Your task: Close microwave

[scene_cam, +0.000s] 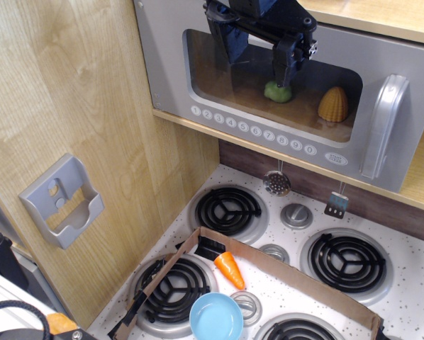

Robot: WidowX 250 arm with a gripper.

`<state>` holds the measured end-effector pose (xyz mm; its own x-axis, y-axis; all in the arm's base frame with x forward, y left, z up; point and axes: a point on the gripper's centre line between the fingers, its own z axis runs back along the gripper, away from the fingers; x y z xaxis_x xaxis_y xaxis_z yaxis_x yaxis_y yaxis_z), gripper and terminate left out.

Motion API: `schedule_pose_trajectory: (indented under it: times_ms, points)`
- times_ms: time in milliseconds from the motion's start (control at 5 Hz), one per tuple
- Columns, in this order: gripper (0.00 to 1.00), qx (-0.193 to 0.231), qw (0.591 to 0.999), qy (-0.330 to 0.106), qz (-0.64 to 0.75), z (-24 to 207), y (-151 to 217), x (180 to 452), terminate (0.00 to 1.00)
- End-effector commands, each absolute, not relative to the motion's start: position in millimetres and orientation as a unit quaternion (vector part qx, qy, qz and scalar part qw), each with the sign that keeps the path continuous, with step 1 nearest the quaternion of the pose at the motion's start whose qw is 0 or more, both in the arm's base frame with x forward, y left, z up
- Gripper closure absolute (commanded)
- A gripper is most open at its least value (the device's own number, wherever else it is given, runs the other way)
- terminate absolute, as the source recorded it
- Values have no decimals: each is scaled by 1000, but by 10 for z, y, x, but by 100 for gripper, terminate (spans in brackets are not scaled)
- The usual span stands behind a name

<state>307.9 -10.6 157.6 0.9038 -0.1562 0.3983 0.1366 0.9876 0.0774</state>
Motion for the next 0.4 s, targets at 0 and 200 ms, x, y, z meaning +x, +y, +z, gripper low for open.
schedule_pose_trajectory:
  times_ms: [0,200]
  points:
    - [0,24,971,-228,-74,1752,-123,3137,0]
    - [0,24,971,-228,-74,1752,-123,3137,100]
